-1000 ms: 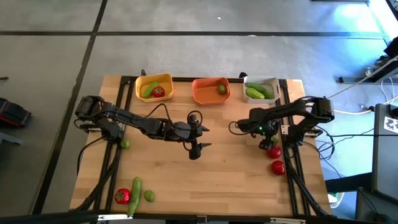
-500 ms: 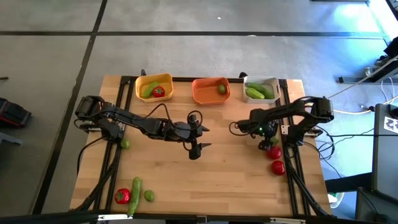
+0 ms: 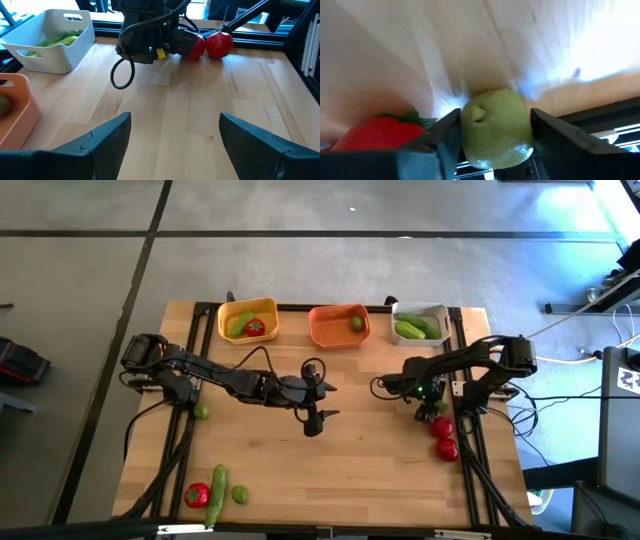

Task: Sort produce into baskets
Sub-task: Put the top right lime into the orange bin

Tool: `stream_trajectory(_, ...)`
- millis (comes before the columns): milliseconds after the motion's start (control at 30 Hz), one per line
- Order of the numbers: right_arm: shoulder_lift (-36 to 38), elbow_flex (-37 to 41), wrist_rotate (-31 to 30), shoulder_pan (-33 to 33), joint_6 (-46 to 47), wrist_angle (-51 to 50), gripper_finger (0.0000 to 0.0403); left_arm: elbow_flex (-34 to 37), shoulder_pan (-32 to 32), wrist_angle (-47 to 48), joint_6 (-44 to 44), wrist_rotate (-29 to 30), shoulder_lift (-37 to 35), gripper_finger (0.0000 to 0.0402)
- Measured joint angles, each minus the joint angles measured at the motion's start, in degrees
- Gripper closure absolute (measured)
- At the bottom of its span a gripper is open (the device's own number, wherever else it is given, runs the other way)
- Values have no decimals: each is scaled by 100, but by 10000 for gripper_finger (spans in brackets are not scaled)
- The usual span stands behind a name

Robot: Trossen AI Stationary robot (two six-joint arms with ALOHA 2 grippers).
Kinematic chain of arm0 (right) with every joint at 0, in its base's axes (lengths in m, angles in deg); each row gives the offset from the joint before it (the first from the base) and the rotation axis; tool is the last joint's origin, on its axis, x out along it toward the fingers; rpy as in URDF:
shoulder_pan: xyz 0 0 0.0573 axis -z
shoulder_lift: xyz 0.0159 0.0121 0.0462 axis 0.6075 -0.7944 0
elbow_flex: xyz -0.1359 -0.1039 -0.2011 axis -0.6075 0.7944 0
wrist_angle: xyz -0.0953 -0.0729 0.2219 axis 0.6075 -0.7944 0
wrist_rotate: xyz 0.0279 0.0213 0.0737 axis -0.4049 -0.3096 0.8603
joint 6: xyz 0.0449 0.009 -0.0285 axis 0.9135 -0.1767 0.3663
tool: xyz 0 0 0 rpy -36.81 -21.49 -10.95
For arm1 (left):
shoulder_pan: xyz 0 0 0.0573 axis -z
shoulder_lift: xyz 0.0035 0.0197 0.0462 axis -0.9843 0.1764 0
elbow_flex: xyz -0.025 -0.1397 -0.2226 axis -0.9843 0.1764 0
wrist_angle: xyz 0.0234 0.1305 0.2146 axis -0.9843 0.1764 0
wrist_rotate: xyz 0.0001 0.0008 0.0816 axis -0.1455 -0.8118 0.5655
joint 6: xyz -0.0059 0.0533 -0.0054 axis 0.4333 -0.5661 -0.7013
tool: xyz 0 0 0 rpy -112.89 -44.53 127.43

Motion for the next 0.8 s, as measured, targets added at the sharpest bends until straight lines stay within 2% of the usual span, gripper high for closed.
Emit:
stream_trajectory(167, 19, -3, -6, 0, -111, -54, 271, 1, -1, 0, 0, 0, -1, 102)
stream_trajectory(267, 80, -37, -59, 0, -205, -12, 295, 1, -13, 0, 0, 0, 0, 102)
stream_trajectory(500, 277, -578, -367, -2, -217, 168, 283, 1, -17, 0, -4, 2, 0, 102)
stream_trajectory(800, 790, -731, -589, -4, -305, 1864, 280, 0, 38, 0, -373, 111, 0, 102)
